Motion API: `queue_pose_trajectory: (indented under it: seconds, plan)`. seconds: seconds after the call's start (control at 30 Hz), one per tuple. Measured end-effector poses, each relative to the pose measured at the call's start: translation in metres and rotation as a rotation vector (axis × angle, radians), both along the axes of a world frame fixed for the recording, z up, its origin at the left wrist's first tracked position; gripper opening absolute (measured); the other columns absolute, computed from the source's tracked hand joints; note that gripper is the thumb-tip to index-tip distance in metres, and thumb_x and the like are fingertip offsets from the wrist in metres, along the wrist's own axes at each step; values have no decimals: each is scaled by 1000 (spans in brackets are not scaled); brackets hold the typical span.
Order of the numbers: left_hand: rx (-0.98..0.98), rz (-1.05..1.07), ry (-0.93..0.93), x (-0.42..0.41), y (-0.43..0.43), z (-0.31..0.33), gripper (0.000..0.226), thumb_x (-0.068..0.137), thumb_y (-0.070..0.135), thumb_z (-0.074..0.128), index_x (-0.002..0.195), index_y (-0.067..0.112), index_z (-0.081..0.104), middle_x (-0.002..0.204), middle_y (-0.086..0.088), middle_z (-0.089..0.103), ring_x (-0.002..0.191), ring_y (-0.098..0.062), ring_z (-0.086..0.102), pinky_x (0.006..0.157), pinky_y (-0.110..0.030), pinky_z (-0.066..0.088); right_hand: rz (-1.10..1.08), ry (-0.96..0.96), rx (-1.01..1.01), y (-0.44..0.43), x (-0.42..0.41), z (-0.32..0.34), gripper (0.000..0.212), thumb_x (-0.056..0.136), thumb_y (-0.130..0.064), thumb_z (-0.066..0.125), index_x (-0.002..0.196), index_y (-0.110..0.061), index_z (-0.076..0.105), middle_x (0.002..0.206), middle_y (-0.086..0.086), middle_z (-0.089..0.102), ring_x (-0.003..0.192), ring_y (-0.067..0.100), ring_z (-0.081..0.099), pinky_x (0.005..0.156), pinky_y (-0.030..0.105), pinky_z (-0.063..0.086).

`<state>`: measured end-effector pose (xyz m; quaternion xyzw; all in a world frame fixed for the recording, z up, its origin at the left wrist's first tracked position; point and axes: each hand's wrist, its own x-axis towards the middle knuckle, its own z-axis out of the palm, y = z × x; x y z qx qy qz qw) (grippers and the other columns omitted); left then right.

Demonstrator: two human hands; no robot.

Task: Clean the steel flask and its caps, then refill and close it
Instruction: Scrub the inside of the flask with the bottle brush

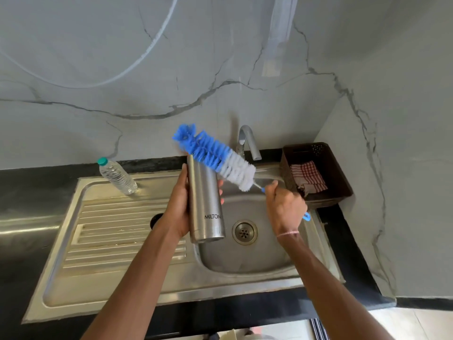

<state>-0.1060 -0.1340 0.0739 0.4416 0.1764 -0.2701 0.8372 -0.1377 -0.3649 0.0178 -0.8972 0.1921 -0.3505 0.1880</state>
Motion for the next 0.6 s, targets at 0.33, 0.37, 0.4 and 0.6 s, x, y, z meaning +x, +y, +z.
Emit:
queue_pose_trajectory:
  seconds: [0.33, 0.37, 0.4, 0.6]
  plan:
    - [187, 103, -8, 7, 15, -9, 39, 107, 47, 46, 100, 14, 65, 80, -5, 77, 63, -15, 76, 53, -29, 59, 113, 7, -8, 2, -72, -27, 62, 95, -26, 50, 36, -14, 37, 36, -6, 24, 27, 17, 22, 43, 15, 15]
    - [188, 62, -16, 1, 10, -7, 37, 107, 43, 47, 101, 12, 66, 81, -6, 78, 64, -15, 76, 53, -28, 60, 97, 2, -18, -2, -59, -20, 61, 96, -26, 49, 37, -15, 39, 37, -7, 24, 28, 15, 22, 45, 13, 13]
    - [164, 14, -26, -3, 5, -2, 41, 106, 45, 48, 105, 10, 69, 89, -9, 79, 72, -18, 77, 60, -32, 63, 77, 3, -12, -5, -45, -15, 61, 97, -27, 48, 38, -15, 41, 37, -7, 28, 27, 15, 26, 45, 13, 15]
    - [2, -35, -21, -5, -5, 6, 71, 100, 67, 44, 141, 13, 61, 133, -23, 67, 107, -34, 66, 102, -54, 51, -85, 37, 50, -1, 2, 8, 57, 94, -29, 52, 41, -9, 49, 35, 8, 45, 28, 25, 38, 44, 22, 33]
